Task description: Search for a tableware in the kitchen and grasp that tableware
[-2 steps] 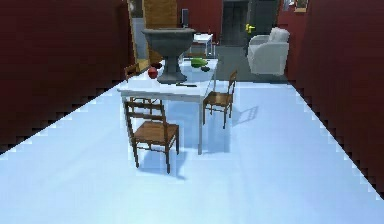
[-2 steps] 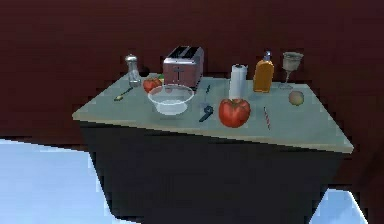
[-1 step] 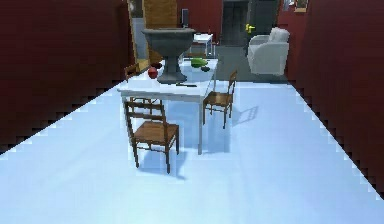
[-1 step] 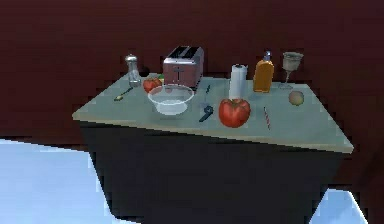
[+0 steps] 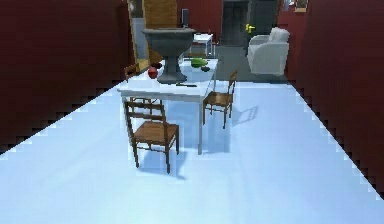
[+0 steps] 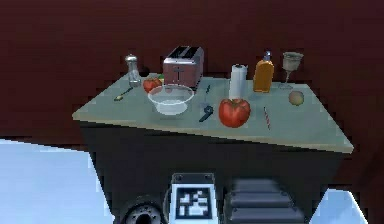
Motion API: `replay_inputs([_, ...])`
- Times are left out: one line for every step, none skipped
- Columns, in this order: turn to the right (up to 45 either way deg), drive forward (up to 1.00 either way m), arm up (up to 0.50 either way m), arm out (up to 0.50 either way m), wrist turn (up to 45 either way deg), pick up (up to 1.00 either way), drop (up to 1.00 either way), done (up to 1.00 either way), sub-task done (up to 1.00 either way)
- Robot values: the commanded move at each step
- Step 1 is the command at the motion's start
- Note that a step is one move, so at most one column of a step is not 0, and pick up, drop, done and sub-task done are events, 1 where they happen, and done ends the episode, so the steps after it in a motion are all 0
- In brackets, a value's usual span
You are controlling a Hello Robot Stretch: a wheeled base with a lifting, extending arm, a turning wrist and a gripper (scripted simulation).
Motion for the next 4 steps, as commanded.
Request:
replay_inputs([0.0, 0.00, 0.00, 0.48, 0.0, 0.00, 0.00, 0.00, 0.00])
replay_inputs([0.0, 0.00, 0.00, 0.00, 45.0, 0.00, 0.00, 0.00, 0.00])
replay_inputs([0.0, 0.00, 0.00, 0.00, 45.0, 0.00, 0.00, 0.00, 0.00])
replay_inputs([0.0, 0.00, 0.00, 0.00, 45.0, 0.00, 0.00, 0.00, 0.00])
